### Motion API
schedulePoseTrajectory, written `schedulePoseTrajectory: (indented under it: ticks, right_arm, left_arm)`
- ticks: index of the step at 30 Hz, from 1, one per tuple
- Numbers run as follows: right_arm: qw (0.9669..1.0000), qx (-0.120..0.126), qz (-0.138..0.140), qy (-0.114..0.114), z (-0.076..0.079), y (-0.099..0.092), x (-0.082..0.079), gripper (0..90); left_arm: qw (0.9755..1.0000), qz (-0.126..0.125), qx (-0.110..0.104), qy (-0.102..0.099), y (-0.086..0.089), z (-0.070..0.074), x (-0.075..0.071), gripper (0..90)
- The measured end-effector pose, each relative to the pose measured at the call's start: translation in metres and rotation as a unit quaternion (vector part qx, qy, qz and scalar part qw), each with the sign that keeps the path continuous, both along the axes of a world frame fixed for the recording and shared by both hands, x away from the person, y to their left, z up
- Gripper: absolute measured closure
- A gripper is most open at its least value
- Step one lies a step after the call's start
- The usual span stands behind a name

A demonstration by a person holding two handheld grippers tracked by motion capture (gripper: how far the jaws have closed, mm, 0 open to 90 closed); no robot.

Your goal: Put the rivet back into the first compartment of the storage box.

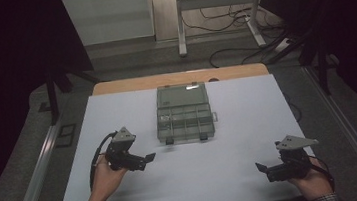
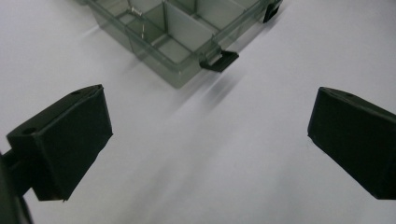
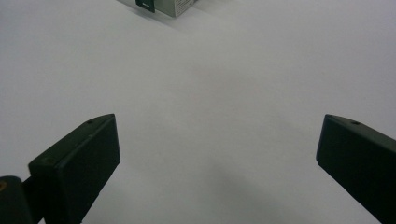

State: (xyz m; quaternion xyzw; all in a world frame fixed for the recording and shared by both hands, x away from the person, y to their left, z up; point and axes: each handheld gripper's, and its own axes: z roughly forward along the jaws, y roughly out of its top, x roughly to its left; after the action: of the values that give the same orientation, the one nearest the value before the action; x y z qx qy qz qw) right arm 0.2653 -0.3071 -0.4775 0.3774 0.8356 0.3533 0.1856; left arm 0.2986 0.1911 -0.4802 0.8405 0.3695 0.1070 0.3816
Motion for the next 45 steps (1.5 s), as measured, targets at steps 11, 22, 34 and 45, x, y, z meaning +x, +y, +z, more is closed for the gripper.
schedulePoseTrajectory:
  ticks: [11,22,34,45]
  right_arm:
    - [1.0,0.006,-0.003,-0.001,0.0,0.0,0.0,0.0]
    - [0.9999,0.016,-0.002,-0.004,0.002,-0.002,0.0,0.0]
    - [0.9996,0.024,0.001,-0.011,0.004,-0.002,-0.001,0.0]
    - [0.999,0.04,-0.003,-0.018,0.005,-0.003,-0.001,0.0]
  left_arm:
    - [0.9994,0.032,-0.015,-0.003,0.02,0.0,-0.024,0.0]
    - [0.9989,0.045,-0.007,-0.009,0.035,0.0,-0.042,0.0]
    - [0.9977,0.063,-0.014,-0.022,0.056,0.002,-0.063,0.0]
    - [0.9974,0.067,-0.006,-0.027,0.065,-0.001,-0.08,0.0]
